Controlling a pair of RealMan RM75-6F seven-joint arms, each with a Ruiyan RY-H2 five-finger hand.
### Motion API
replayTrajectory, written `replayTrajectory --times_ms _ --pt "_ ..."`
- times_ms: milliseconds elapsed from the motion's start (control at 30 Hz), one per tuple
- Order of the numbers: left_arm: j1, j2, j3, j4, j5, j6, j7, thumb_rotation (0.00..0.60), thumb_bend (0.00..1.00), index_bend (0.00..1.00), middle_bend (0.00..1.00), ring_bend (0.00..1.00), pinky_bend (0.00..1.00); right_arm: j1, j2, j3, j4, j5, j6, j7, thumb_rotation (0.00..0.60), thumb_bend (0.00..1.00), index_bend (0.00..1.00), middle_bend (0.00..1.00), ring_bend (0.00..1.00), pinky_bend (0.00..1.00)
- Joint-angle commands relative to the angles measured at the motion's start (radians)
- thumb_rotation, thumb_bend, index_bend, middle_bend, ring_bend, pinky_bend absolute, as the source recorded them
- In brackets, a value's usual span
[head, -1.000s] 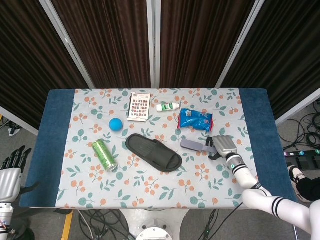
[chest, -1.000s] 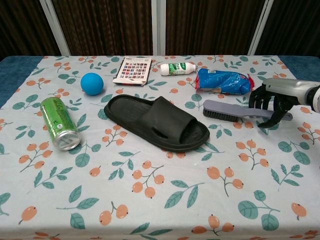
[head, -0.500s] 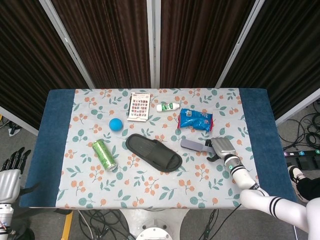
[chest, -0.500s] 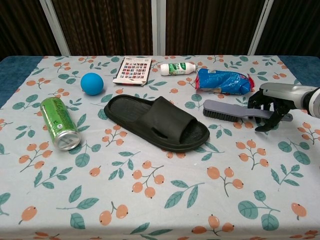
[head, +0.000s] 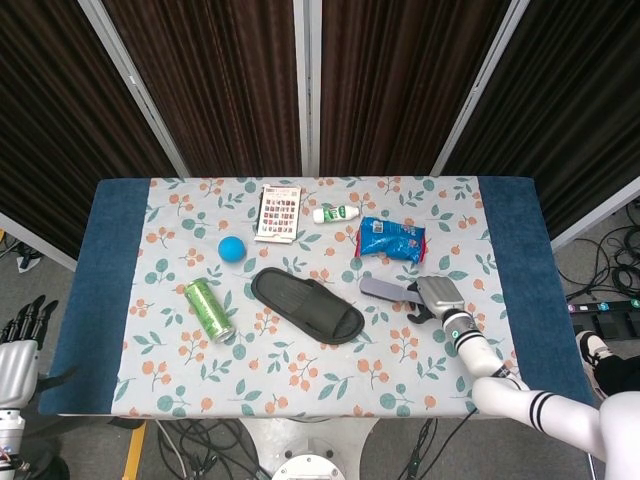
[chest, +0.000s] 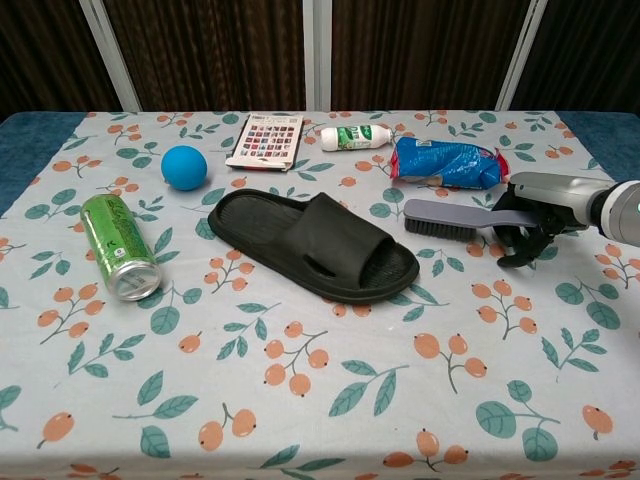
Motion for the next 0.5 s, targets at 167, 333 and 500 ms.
replayTrajectory --times_ms 167,333,500 --pt "-0.002 -0.001 -0.005 0.014 0.020 0.017 -0.010 0.600 0.13 0.11 0.11 0.05 0.16 0.004 -0.008 0.018 0.012 -0.053 0.023 0.039 0.600 0.55 0.98 0.92 0.98 1.00" --pt "-0.025 0.004 -0.017 0.024 0.056 0.025 -0.029 0.600 0.12 0.12 0.11 0.05 0.16 -0.013 0.014 0.033 0.006 -0.172 0.046 0.155 0.600 0.59 1.00 0.99 1.00 1.00" --pt "-0.096 0.027 -0.029 0.007 0.133 -0.007 -0.054 0.600 0.12 0.12 0.11 0.05 0.16 -0.020 0.108 0.039 -0.063 -0.331 0.039 0.319 0.600 0.58 1.00 1.00 1.00 1.00"
